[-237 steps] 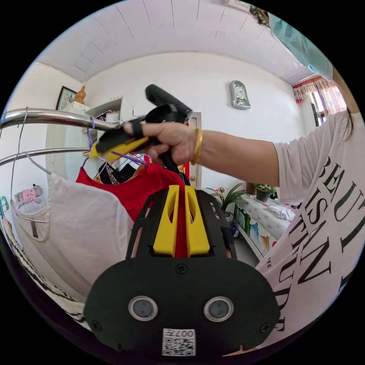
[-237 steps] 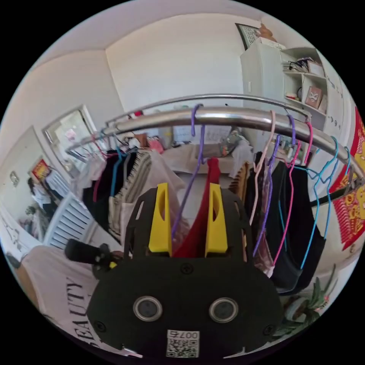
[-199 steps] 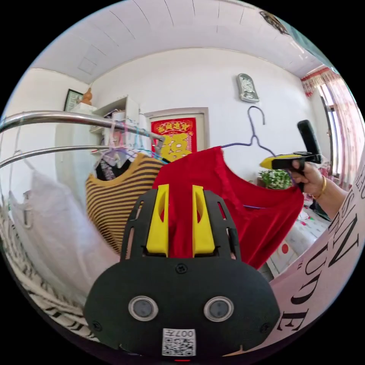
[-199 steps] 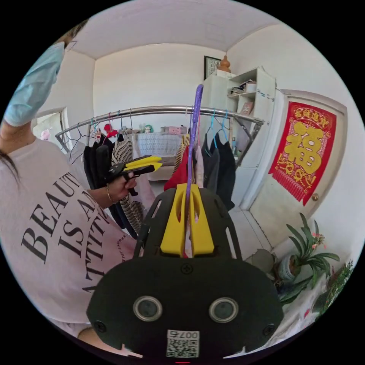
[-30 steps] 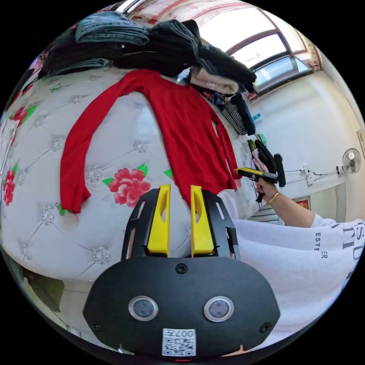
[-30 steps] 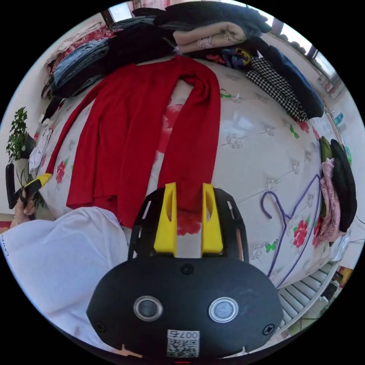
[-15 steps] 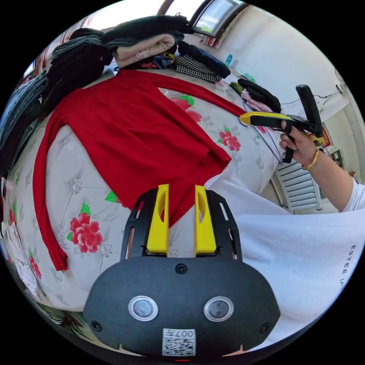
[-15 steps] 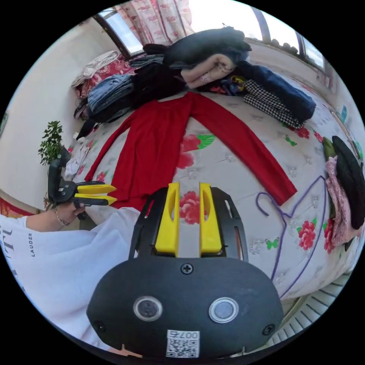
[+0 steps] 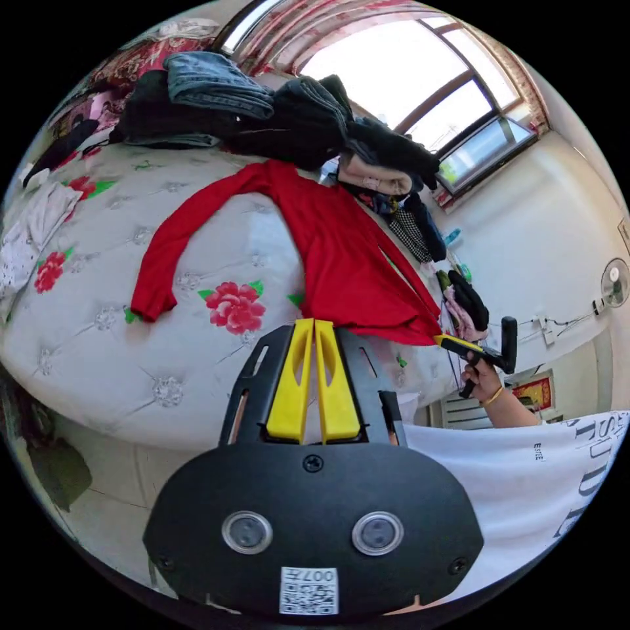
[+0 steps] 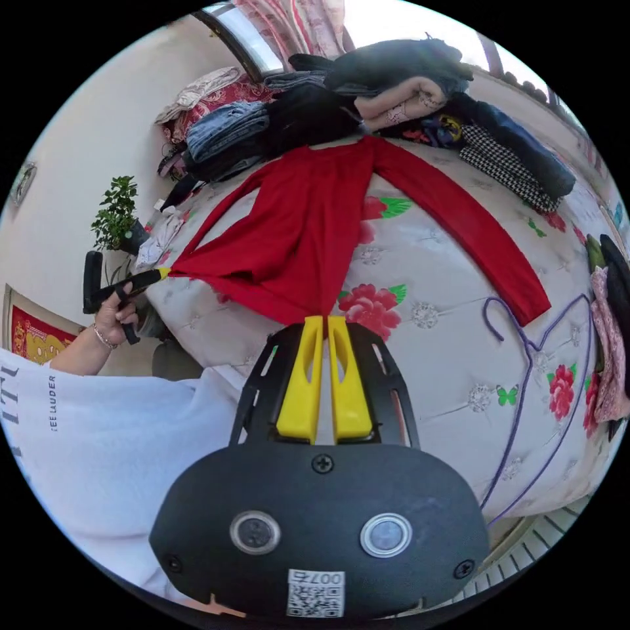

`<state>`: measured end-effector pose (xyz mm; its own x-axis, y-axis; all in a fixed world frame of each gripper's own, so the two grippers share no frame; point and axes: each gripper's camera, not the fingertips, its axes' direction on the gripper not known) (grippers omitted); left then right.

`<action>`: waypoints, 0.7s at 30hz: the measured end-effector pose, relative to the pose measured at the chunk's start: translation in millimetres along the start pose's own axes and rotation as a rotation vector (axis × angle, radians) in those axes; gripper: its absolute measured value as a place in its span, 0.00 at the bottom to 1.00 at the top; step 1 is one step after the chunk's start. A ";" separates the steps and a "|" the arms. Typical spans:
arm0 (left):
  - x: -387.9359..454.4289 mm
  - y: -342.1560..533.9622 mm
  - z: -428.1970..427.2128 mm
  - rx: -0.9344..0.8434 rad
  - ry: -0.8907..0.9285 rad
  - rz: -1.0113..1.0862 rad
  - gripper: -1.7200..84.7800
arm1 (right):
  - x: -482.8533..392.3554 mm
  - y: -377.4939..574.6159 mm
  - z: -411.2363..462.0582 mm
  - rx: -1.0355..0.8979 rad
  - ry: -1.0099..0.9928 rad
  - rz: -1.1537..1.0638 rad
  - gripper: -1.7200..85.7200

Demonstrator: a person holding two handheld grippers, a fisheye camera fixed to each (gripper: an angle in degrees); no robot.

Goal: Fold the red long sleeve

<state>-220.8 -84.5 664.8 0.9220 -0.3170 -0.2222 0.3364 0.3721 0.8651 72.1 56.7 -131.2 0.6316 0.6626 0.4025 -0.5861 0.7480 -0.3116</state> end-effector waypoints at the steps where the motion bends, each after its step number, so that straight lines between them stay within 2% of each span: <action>1: -13.1 13.5 -6.6 0.008 0.039 -0.040 0.01 | 2.2 10.0 -1.2 -0.002 -0.040 0.010 0.02; 5: -40.6 52.6 -15.2 -0.020 -0.002 -0.142 0.02 | 0.7 34.4 1.0 -0.007 0.033 0.029 0.03; 8: -49.3 60.5 -23.5 -0.005 0.014 -0.148 0.08 | -3.6 41.4 2.4 -0.011 0.025 0.019 0.03; 14: -29.3 33.1 -3.2 -0.089 -0.080 0.037 0.11 | -36.9 25.5 17.3 -0.022 0.115 -0.156 0.04; 17: -21.2 19.4 21.9 -0.180 -0.176 0.109 0.10 | -50.4 13.0 38.7 -0.066 0.167 -0.246 0.05; 19: -22.2 14.8 34.2 -0.239 -0.250 0.112 0.05 | -49.6 9.3 71.6 -0.218 0.224 -0.281 0.04; 21: -23.8 10.6 30.5 -0.244 -0.302 0.106 0.02 | -47.1 9.5 63.0 -0.152 0.234 -0.290 0.03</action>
<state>-245.0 -99.6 693.0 0.8684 -0.4945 0.0364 0.3114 0.6011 0.7360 4.8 30.1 -98.9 0.8685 0.4013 0.2910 -0.2959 0.8907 -0.3451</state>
